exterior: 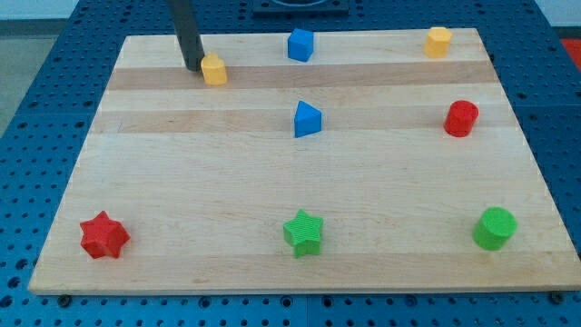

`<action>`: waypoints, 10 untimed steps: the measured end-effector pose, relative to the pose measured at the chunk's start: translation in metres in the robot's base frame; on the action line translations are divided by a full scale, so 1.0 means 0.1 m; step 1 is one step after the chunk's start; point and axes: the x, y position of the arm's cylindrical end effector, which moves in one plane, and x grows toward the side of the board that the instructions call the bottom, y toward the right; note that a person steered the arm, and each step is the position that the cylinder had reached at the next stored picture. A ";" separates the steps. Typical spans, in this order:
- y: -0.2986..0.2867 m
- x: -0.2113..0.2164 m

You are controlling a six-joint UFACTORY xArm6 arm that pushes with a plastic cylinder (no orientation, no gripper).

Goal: Slide the yellow heart towards the blue triangle

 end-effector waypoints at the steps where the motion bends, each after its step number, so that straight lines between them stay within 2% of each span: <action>1: 0.22 0.01; 5: 1.09 0.22; 6: 1.14 0.34; 10: 0.66 0.32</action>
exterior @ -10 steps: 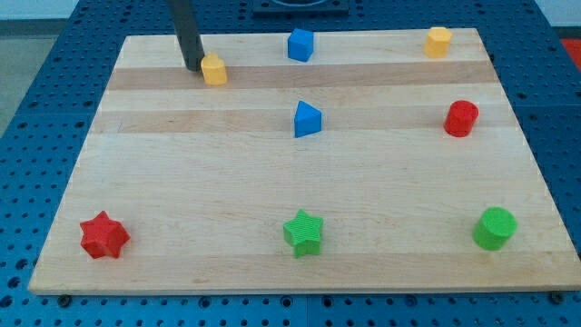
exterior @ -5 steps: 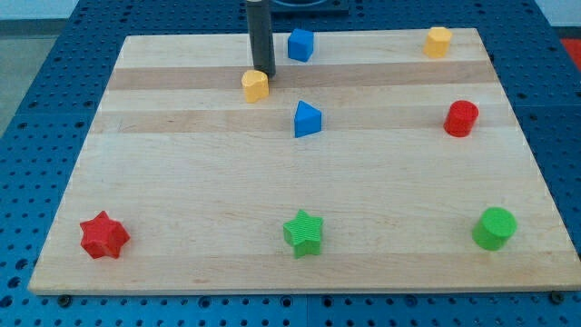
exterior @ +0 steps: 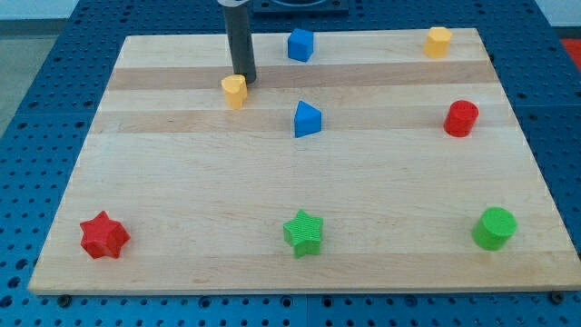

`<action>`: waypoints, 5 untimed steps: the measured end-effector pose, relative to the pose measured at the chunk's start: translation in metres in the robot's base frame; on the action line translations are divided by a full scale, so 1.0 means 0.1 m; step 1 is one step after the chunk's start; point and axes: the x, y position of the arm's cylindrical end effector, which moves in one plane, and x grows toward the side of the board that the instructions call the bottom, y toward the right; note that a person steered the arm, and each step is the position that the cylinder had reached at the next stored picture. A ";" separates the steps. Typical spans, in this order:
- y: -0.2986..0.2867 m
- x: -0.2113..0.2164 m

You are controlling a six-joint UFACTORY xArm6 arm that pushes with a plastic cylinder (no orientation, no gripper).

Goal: Slide the yellow heart towards the blue triangle

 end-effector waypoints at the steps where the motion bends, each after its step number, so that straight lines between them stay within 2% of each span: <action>1: -0.12 0.00; 5: -0.43 0.25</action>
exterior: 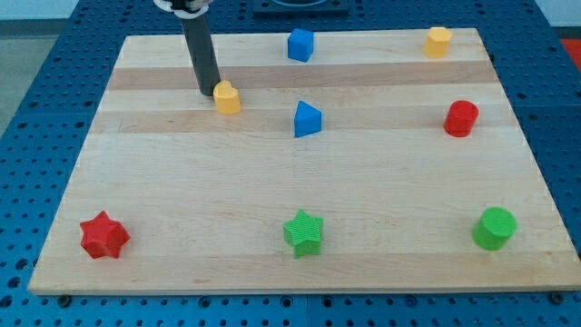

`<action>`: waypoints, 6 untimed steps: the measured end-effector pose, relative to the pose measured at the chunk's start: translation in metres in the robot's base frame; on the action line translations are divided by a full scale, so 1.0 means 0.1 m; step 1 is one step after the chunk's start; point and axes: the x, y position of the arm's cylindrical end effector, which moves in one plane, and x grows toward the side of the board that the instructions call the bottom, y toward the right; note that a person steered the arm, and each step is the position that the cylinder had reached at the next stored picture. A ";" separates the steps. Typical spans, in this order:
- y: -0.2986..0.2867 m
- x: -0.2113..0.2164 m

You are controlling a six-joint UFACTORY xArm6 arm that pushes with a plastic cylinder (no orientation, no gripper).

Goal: Slide the yellow heart towards the blue triangle

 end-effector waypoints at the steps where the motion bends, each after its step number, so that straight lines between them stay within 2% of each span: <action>1: 0.05 0.10; 3: 0.25 0.32; 5: 0.34 0.32; 6: 0.14 0.49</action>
